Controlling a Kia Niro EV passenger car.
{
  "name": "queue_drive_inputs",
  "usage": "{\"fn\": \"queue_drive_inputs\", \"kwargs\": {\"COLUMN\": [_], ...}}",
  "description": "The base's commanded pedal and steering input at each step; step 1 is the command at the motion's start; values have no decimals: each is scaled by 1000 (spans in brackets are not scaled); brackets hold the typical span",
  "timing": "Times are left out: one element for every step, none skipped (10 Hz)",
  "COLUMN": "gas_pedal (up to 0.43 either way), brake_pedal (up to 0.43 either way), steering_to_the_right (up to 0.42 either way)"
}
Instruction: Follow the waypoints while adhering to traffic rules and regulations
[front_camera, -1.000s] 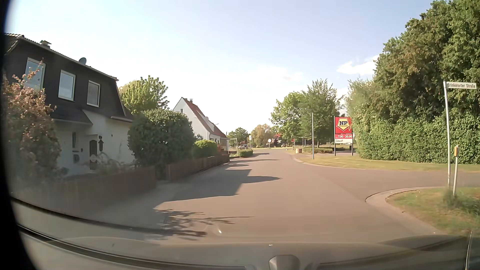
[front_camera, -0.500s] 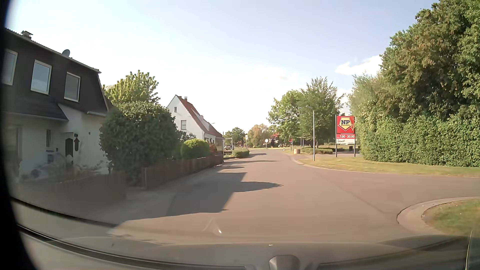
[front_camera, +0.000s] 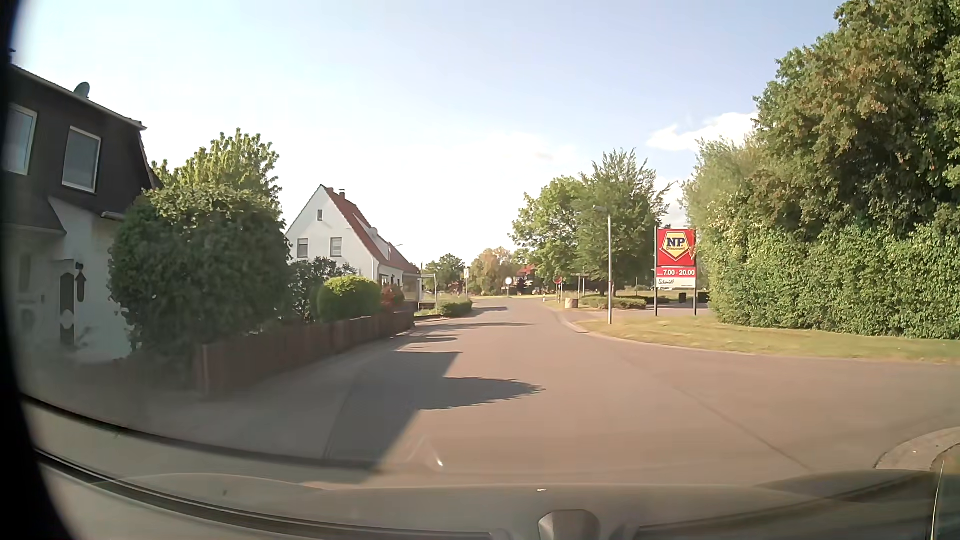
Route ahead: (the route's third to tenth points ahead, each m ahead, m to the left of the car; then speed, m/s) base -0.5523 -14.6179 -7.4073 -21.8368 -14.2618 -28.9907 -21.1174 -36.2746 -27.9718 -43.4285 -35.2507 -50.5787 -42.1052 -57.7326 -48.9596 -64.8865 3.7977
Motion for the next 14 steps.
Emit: {"fn": "queue_drive_inputs", "kwargs": {"gas_pedal": [20, 20, 20, 20, 20, 20, 20, 20, 20, 20, 20, 20, 20, 8], "brake_pedal": [6, 6, 6, 6, 6, 6, 6, 6, 6, 6, 6, 6, 6, 6], "steering_to_the_right": [211, 236, 278, 333, 391, 428, 452, 466, 476, 500, 539, 587, 642, 693]}}
